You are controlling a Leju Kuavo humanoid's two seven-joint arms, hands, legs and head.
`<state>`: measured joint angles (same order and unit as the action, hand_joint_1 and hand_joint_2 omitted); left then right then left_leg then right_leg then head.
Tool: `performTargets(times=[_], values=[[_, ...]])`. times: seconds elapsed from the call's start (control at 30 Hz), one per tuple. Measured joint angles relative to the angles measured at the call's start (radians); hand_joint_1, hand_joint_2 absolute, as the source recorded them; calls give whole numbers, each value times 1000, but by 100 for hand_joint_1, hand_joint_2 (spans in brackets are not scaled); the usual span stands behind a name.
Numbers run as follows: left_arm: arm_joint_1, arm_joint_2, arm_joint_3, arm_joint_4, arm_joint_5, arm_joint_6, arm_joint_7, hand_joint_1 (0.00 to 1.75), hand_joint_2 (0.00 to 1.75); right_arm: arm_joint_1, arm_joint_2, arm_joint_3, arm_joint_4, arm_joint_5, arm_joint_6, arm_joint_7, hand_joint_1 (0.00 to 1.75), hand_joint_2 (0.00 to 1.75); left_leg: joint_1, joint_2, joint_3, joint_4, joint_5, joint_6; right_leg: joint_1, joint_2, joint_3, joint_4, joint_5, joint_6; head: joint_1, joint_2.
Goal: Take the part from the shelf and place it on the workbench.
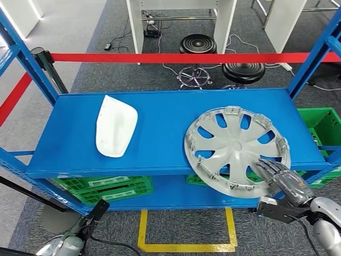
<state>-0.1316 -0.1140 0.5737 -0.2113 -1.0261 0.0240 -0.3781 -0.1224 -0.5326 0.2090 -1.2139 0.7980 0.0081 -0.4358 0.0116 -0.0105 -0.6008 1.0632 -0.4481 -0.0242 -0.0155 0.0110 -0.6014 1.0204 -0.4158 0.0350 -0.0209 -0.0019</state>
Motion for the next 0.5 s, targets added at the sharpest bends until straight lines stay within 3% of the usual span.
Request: performTargets(times=[0.07, 0.17, 0.23, 0.3, 0.33, 0.37, 0.4, 0.5], values=[[-2, -2, 0, 0, 0, 0, -1, 0, 0, -2, -8, 0, 2, 0, 2, 2, 0, 175, 0, -3, 20, -49, 6, 7, 3, 2, -4, -1, 4, 12, -1, 0], [-4, -3, 0, 0, 4, 1, -4, 0, 0, -3, -18, 4, 6, 1, 11, 9, 3, 175, 0, -3, 17, -52, 11, 29, -1, 1, -13, 2, 1, 28, 0, 0], [-7, -3, 0, 0, 8, 2, -6, 0, 0, -6, -28, 8, 8, 1, 22, 19, 90, 175, 0, -2, 17, -54, 15, 42, -2, -3, -50, 78, -44, 35, 4, 0], [-7, -4, 0, 0, 10, 3, -6, 0, 0, -10, -35, 12, 11, 1, 31, 25, 175, 175, -3, -2, 16, -53, 14, 48, -2, -4, -115, 218, -105, 38, 6, 0], [-7, -5, 0, 0, 12, 2, -6, 0, 0, -12, -38, 15, 12, 1, 34, 29, 175, 175, -5, -2, 17, -53, 14, 49, -2, -4, -140, 270, -119, 38, 6, 0], [-7, -5, 0, 0, 13, 2, -6, 0, 0, -15, -40, 18, 13, 2, 37, 33, 175, 175, -6, -2, 17, -53, 14, 49, -1, -4, -149, 287, -115, 37, 6, 0], [-7, -6, 0, 0, 15, 2, -6, 0, 0, -18, -44, 20, 13, 2, 39, 37, 175, 175, -6, -2, 19, -53, 13, 49, -1, -4, -137, 262, -93, 35, 6, 0], [-8, -6, 0, 0, 19, 2, -7, 0, 0, -35, -53, 27, 13, 3, 42, 45, 175, 175, -8, -2, 24, -51, 8, 43, 0, -4, -35, 64, -12, 29, 6, 0]])
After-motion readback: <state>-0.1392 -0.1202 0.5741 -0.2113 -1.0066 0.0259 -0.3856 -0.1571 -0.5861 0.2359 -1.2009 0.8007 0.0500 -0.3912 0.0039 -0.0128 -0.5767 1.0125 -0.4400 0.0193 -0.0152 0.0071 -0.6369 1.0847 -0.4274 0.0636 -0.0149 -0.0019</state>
